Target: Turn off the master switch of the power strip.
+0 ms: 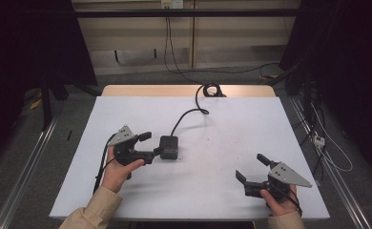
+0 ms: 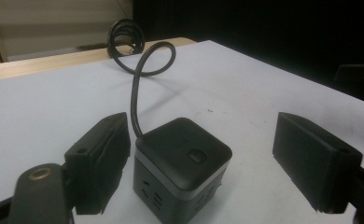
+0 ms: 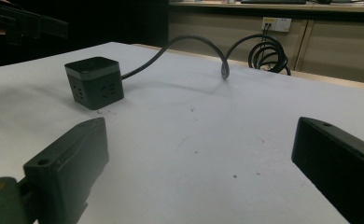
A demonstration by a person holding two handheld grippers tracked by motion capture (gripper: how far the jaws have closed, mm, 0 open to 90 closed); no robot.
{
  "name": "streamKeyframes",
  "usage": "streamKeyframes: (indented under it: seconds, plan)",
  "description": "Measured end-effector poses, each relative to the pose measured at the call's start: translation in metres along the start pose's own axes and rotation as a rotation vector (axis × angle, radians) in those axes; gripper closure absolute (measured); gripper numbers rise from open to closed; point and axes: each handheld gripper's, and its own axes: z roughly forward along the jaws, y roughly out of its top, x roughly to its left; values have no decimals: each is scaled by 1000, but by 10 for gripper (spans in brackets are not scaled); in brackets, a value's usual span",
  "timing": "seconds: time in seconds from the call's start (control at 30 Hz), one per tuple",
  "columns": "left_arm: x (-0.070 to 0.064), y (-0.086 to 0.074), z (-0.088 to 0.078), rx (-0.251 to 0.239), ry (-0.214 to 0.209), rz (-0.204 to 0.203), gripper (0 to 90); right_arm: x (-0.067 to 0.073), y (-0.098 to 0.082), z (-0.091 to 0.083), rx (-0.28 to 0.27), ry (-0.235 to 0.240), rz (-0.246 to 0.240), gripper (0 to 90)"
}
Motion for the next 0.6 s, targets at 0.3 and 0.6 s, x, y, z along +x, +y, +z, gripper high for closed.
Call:
streamKeyframes:
  seconds: [0.3, 0.6]
  plan:
    - [1, 1, 2, -1, 4, 9, 307, 0, 0, 0, 1, 0, 1, 38]
    - [0, 4, 6, 11, 11, 12, 428, -1, 0, 0, 0, 2, 0, 40]
